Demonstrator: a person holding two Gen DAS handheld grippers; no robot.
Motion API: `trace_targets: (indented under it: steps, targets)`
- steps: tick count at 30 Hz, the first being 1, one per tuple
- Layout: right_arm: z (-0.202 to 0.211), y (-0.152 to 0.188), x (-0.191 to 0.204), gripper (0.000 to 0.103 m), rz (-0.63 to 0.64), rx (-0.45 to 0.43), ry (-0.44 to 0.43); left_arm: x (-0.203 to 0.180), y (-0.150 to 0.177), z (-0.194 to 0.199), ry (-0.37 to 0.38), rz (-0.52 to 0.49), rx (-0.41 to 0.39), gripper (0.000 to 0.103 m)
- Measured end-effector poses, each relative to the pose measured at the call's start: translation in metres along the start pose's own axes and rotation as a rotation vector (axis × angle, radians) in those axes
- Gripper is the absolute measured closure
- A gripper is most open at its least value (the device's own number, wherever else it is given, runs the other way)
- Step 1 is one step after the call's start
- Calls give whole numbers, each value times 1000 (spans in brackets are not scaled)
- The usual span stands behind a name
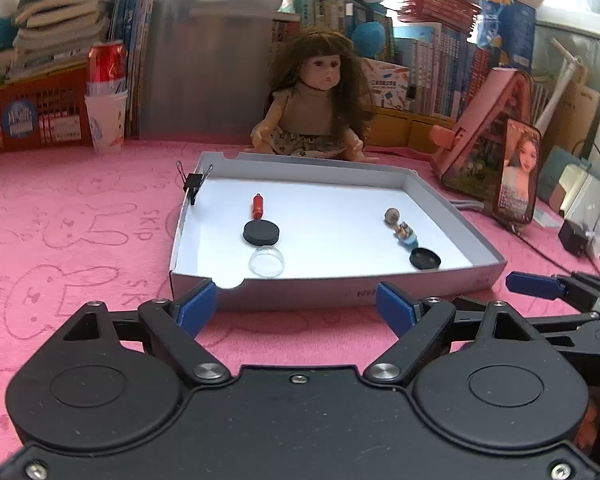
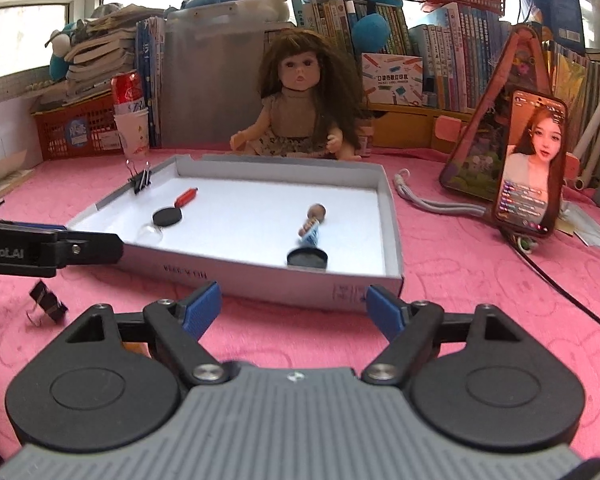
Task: Organize rigid objects
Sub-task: 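Withdraw both tools from the tray toward the remaining objects, then grasp the black binder clip with the left tool while the right tool grasps a blue hair clip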
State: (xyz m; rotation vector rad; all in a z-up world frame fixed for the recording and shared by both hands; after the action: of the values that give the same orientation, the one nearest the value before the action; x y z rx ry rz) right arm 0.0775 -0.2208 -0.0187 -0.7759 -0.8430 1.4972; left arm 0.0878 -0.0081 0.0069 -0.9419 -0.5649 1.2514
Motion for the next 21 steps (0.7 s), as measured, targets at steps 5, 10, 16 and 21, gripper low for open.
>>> trace_targets:
  steps: [5,10,16,21]
  targets:
    - [8,11,1,15,6,-17,25,-4,12,10,-28,-21,-16,17]
    - [15,19,-2,15,-1,-27,52,-1,24,19,-82,-28,-41,17]
    - [22,28,-9,14,-14,-41,87,7,34,26,-109,-9,-47,17]
    - [23,32,-14,14,-31,-34,105,7,41,29,-112,-31,-56,17]
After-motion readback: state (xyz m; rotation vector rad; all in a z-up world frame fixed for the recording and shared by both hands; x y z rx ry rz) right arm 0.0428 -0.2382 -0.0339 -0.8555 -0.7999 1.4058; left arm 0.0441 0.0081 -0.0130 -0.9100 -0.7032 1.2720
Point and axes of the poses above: each gripper's, at about its wrist camera, not at the fingertips, and z roughly against the way its jaws point, x to its left, y to its underside, the point moved 2 cm from there along -z, roughly the way its jaws point, and after that the axes turned 1 degree about y, right-handed, at the moved point
